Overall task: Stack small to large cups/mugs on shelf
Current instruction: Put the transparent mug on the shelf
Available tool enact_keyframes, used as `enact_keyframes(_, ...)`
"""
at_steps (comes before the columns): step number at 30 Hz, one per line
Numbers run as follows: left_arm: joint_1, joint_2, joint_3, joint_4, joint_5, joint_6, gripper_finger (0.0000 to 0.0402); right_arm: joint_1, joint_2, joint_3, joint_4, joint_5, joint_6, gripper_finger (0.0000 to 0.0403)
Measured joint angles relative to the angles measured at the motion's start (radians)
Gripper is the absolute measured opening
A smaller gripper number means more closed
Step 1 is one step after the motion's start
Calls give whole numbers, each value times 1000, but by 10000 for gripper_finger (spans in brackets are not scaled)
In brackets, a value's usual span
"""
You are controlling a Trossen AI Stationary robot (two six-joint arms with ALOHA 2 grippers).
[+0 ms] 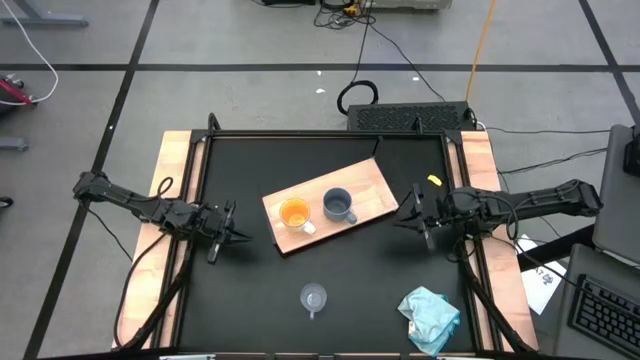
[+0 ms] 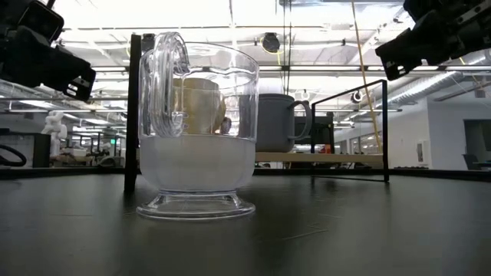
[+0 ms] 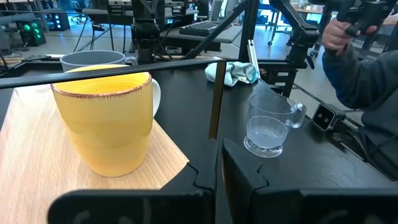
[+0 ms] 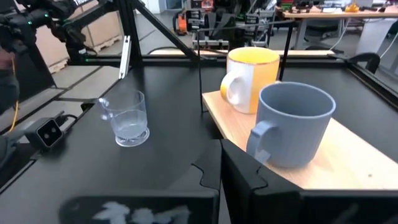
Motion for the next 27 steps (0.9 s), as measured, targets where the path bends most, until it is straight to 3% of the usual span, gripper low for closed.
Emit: enact_keyframes(27,0,0,0,-1,-1,2,26,29,-1,-40,1,-43,22,0)
